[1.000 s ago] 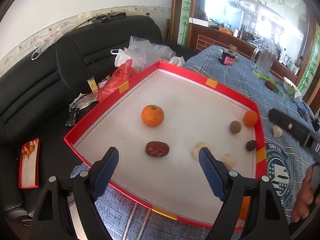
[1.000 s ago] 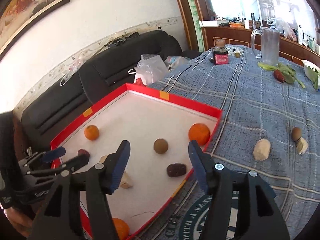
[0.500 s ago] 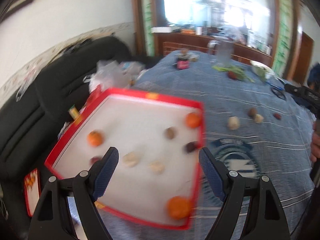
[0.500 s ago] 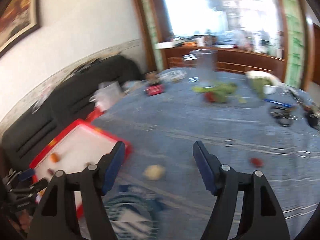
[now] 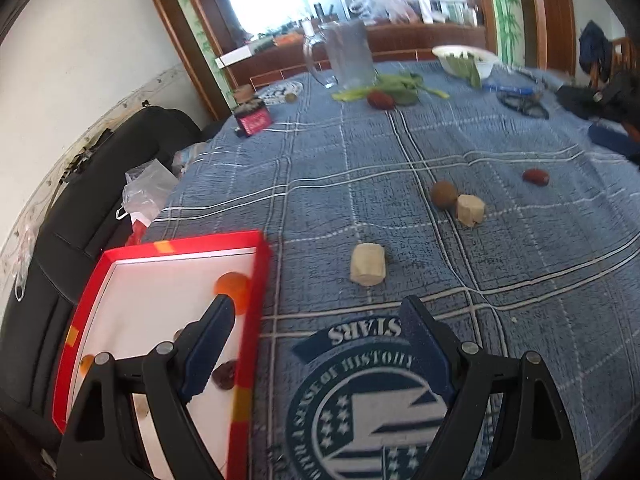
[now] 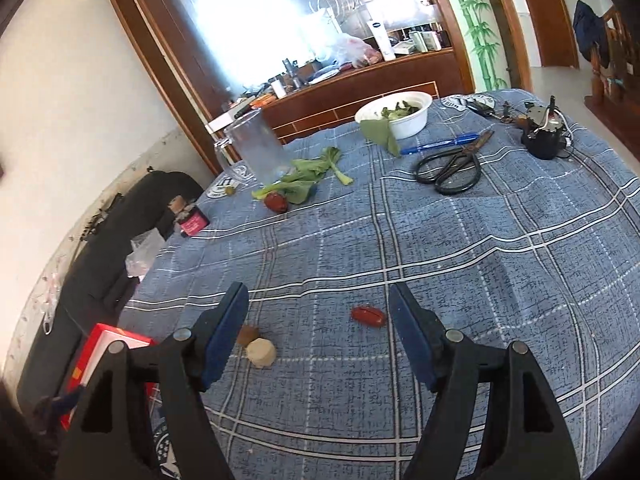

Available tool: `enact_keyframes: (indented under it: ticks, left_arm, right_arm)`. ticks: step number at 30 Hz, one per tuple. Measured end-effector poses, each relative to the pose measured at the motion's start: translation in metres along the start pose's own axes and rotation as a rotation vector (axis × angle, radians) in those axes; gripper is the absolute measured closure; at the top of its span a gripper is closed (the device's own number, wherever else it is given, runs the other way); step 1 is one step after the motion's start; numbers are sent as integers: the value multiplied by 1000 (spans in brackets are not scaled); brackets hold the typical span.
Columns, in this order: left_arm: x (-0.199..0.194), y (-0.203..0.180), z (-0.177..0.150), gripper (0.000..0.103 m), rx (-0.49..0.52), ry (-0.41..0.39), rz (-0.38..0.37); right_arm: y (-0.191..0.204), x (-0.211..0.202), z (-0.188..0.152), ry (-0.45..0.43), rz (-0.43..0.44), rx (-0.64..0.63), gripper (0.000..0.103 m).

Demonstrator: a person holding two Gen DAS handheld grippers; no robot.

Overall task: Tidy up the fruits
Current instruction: 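Move both grippers from the tray back over the cloth, then grasp a cream cube with the left gripper while the right gripper grasps a red date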

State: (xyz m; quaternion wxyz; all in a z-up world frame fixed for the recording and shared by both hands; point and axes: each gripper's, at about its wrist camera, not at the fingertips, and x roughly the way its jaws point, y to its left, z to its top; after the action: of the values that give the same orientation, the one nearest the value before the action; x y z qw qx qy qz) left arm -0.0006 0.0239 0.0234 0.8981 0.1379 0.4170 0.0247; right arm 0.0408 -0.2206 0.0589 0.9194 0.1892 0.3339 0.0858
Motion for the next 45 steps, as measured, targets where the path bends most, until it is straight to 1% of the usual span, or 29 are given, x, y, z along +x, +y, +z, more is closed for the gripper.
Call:
enact_keyframes:
  ticks: [1,3,5,8,11,15,17,18,19,20,22,24,26,31,33,34,40,41,42,44,45]
  left_arm:
    - [0,-2,1,19,1,2,-5]
    - [-2,-7,6,19,4,-11,-45]
    - [-4,-12,11,19,19,-22,-65]
    - [-6,-25,19,19,43,-33,-107]
    - [-6,-41,27,19,72,-50,-160]
    - [-4,-57,29,19,123,-76,-182]
    - [0,-62,29,26,123,-61,-204]
    - [4,-63,29,33,114,-42,-225]
    - [7,-63,29,35,104,-26,-243]
    - [11,-64,29,35,88,-8,-259]
    - [15,-66,29,37,77,6,-265]
    - [19,-68,30,39,65,23,-284]
    - [22,-69,31,39,55,36,-304]
    - [26,-71,36,39,29,48,-318]
    - [31,-72,39,39,15,55,-327]
    - [32,-72,39,40,11,58,-331]
    - [47,-79,43,53,-11,85,-362]
    - [49,-79,43,53,-18,93,-367]
    - [49,-80,44,53,-20,78,-365]
    - [51,-81,45,55,-20,73,-366]
    - [51,-81,46,58,-24,71,-369]
  right_arm:
    - [-1,2,1,4,6,-1,30]
    - [-3,4,1,14,17,0,30]
    - [-5,2,5,14,18,-20,30]
    - [-16,-3,11,-7,-10,-34,30]
    - [-38,-1,17,6,-5,30,30]
    - [-58,8,20,39,22,103,30]
    - [-60,19,19,72,54,105,37]
    - [-59,25,18,95,73,102,44]
    - [-58,31,17,118,87,98,50]
    - [-57,38,15,137,90,91,53]
    - [-55,51,12,167,83,73,61]
    - [-55,62,9,192,74,63,64]
    - [-57,70,6,211,72,62,65]
    - [-58,83,3,241,71,58,66]
    - [-59,89,1,265,74,67,66]
    - [-59,90,1,260,77,65,66]
    - [-55,92,2,263,62,42,67]
    - [-52,93,1,262,48,25,68]
    - [-50,93,1,260,30,9,70]
    - [-46,93,0,254,-4,-17,75]
    - [-44,93,0,251,-17,-33,75]
